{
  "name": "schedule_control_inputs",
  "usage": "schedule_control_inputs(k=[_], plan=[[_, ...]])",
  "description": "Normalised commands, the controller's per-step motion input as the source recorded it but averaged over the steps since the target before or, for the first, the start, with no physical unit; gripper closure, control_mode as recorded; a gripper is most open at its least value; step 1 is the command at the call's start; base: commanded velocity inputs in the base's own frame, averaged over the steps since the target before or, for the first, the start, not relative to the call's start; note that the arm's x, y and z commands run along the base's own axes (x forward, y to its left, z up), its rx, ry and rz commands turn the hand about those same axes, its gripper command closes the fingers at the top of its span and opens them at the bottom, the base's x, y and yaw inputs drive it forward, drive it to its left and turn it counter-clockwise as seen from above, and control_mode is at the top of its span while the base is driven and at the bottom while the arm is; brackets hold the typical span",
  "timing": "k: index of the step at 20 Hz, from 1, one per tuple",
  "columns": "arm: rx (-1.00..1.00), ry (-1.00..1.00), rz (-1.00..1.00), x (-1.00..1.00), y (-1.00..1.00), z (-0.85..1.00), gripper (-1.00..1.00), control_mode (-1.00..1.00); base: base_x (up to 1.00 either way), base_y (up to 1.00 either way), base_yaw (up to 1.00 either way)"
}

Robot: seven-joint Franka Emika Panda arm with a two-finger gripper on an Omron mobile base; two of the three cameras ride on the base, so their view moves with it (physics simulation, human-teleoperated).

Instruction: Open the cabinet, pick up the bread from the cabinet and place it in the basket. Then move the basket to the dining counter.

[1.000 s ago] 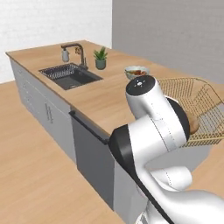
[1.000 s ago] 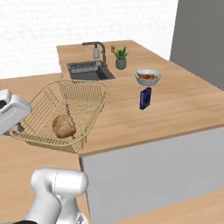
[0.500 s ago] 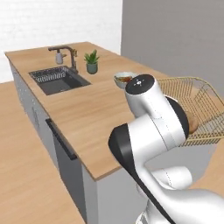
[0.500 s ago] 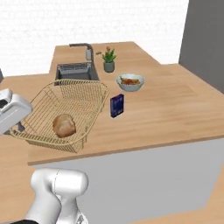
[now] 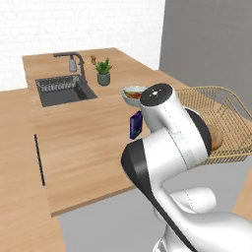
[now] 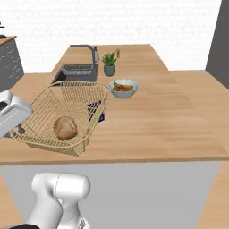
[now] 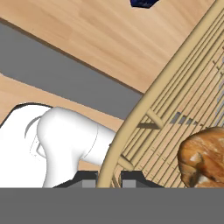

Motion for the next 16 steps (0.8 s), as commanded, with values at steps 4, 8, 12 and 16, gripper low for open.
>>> schedule_control_inputs(k=[4, 8, 12, 16], plan=[[0.00, 0.00, 0.00, 0.00, 0.00, 0.00, 1.00, 1.00, 0.00, -0.99, 0.32], [0.00, 0.00, 0.00, 0.00, 0.00, 0.00, 1.00, 1.00, 0.00, -0.91, 0.33], [0.00, 0.00, 0.00, 0.00, 0.00, 0.00, 1.00, 1.00, 0.00, -0.74, 0.24], [0.00, 0.00, 0.00, 0.00, 0.00, 0.00, 1.00, 1.00, 0.00, -0.67, 0.19]])
